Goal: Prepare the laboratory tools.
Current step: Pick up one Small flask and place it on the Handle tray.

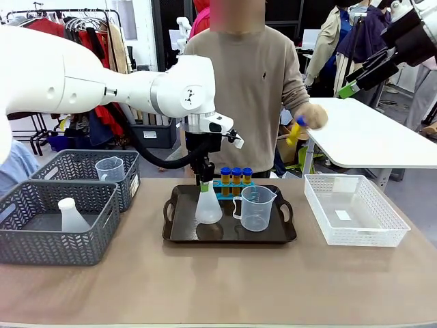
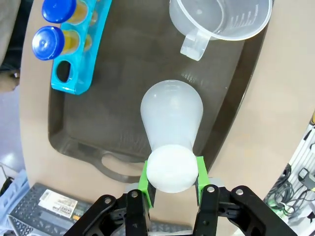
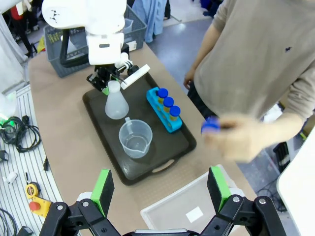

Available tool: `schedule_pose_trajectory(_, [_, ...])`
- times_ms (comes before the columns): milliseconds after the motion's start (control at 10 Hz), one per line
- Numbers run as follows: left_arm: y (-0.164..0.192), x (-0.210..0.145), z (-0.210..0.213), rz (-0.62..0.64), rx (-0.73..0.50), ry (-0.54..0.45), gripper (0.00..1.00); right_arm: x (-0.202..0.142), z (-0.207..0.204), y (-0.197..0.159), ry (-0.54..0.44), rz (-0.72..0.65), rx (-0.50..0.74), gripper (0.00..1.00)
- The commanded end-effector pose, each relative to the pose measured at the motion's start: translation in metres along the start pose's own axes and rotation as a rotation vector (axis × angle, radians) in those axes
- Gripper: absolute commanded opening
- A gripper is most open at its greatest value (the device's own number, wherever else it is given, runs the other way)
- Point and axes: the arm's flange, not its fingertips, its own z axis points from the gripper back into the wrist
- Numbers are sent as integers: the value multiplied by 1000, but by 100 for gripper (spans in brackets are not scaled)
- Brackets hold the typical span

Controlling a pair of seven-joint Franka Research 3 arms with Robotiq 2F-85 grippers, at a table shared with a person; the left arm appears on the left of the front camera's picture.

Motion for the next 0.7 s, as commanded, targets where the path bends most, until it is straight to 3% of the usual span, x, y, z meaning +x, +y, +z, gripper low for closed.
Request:
schedule_pose_trajectory(0, [1, -1, -8, -29, -3, -7, 0, 0, 1, -1, -11, 12, 5, 100])
schedule_pose_trajectory(600, [6, -5, -18, -5, 26, 33, 0, 0, 1, -1, -11, 12, 5, 100])
